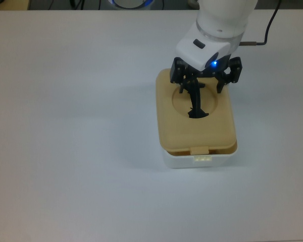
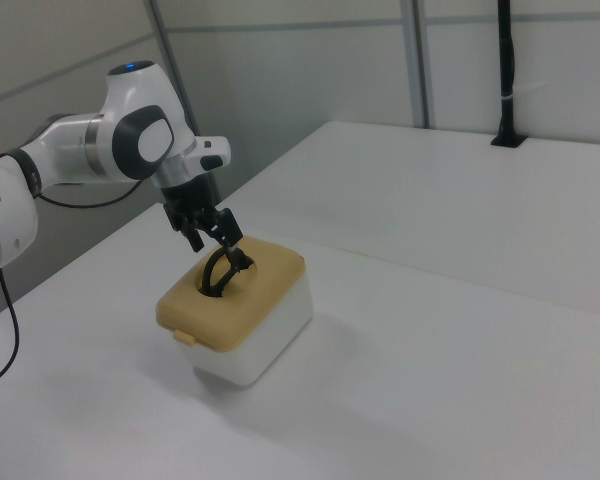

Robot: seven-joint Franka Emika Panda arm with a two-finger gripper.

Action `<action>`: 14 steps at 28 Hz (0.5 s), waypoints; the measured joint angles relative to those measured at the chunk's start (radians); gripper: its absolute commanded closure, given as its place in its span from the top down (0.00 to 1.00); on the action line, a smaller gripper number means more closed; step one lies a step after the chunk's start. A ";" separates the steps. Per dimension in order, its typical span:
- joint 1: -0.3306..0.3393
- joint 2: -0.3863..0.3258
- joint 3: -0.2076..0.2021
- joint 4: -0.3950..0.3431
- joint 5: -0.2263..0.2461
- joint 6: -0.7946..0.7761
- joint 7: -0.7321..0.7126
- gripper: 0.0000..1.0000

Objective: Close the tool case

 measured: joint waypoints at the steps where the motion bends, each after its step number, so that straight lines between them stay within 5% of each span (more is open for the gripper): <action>1: 0.000 -0.003 0.000 0.002 0.000 -0.009 0.000 1.00; 14: -0.021 -0.111 -0.008 0.009 -0.019 -0.199 -0.068 1.00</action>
